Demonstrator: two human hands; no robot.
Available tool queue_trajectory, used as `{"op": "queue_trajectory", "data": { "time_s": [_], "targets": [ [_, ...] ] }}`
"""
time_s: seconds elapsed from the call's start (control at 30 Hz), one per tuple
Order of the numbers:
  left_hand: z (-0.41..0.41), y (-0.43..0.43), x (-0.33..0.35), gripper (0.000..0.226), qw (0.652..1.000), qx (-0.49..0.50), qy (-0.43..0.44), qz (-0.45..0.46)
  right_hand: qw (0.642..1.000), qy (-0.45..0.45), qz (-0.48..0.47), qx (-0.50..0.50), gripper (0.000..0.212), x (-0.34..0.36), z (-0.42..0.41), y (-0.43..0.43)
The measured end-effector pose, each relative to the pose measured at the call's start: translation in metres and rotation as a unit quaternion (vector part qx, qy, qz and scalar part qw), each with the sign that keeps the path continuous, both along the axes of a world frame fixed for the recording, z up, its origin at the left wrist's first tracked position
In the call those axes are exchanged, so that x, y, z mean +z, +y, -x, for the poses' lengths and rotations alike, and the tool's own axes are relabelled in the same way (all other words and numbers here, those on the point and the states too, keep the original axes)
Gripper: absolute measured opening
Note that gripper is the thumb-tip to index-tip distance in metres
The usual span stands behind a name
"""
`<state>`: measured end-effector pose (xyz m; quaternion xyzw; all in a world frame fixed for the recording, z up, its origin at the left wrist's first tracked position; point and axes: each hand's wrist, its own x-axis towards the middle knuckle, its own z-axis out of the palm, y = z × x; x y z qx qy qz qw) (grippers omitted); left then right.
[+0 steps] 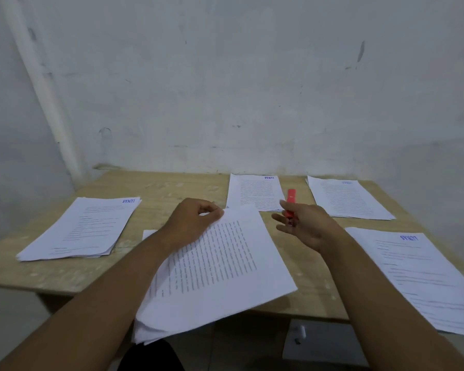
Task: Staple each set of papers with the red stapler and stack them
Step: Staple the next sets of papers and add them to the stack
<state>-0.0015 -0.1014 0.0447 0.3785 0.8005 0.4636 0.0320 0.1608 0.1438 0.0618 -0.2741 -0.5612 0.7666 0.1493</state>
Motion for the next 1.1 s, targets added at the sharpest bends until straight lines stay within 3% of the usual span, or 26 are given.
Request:
{"op": "queue_trajectory", "data": {
  "time_s": [0.13,0.3,0.53,0.73,1.1],
  "targets": [
    [-0.010,0.008,0.001,0.013,0.999,-0.033,0.020,0.027,0.998,0.014,-0.051,0.047,0.048,0.011,0.008,-0.001],
    [-0.018,0.015,0.000,0.013,0.997,-0.054,0.033,0.047,0.990,0.002,-0.104,0.093,0.060,0.020,0.016,-0.004],
    [-0.024,0.022,0.000,0.010,0.995,-0.066,0.039,0.064,0.956,-0.071,-0.202,0.202,0.044,0.024,0.027,-0.012],
    [-0.030,0.024,0.002,0.014,0.996,-0.076,0.028,0.040,0.938,-0.119,-0.221,0.239,0.047,0.022,0.028,-0.021],
    [-0.032,0.027,0.002,0.013,0.996,-0.069,0.032,0.050,0.942,-0.121,-0.230,0.211,0.027,0.024,0.026,-0.030]
  ]
}}
